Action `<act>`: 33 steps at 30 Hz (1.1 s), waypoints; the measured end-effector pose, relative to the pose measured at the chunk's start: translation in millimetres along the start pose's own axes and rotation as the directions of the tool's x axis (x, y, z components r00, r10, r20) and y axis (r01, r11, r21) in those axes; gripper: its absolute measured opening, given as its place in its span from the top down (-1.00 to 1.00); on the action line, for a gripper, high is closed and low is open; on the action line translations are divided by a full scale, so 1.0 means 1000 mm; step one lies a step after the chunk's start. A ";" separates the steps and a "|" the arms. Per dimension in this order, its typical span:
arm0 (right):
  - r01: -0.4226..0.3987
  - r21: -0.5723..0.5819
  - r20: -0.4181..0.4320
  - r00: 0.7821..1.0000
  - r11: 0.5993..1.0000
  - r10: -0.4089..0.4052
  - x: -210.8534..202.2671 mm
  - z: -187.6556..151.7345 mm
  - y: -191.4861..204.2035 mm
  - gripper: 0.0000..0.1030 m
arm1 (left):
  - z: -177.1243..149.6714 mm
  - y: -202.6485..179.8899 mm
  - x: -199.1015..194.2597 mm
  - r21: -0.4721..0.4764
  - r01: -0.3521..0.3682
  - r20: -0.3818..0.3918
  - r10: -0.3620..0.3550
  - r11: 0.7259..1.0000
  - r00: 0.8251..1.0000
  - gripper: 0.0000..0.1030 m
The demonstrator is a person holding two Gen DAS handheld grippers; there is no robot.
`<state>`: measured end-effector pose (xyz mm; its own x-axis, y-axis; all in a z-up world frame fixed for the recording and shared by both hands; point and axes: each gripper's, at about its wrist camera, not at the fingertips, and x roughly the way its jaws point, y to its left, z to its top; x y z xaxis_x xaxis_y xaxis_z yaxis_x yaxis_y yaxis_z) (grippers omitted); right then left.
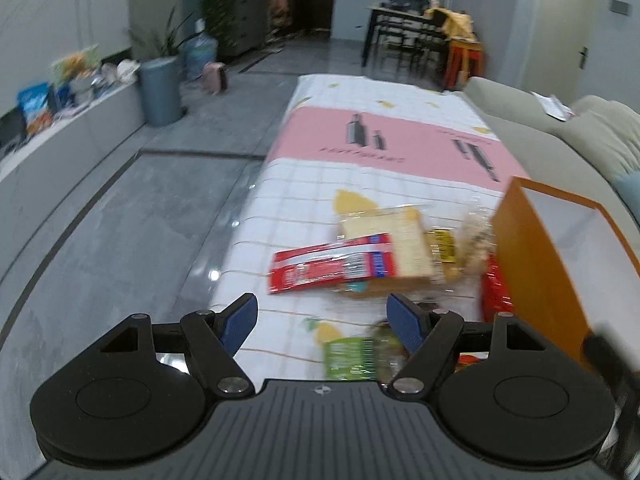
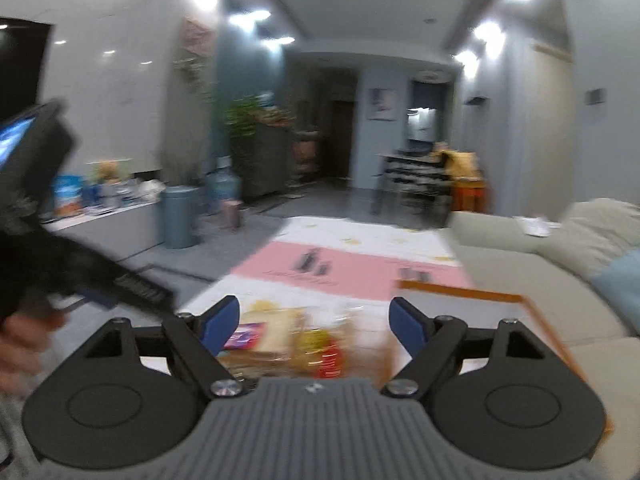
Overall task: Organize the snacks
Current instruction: 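Grasp the Mimi snack bag with the right gripper while the left gripper approaches the dark sausage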
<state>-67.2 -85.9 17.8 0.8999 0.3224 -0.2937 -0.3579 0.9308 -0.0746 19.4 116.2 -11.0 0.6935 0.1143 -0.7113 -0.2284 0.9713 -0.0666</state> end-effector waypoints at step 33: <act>0.103 0.112 -0.530 0.848 0.988 -0.028 0.082 -0.053 0.017 0.12 | -0.046 -0.045 0.006 0.511 0.253 -0.279 -0.120 0.822 0.953 -0.56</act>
<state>-12.9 -53.3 -57.4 0.6406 0.1557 -0.7519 -0.2329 0.9725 0.0030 2.6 64.0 -44.2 0.4975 -0.0654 -0.8650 0.3364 0.9336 0.1229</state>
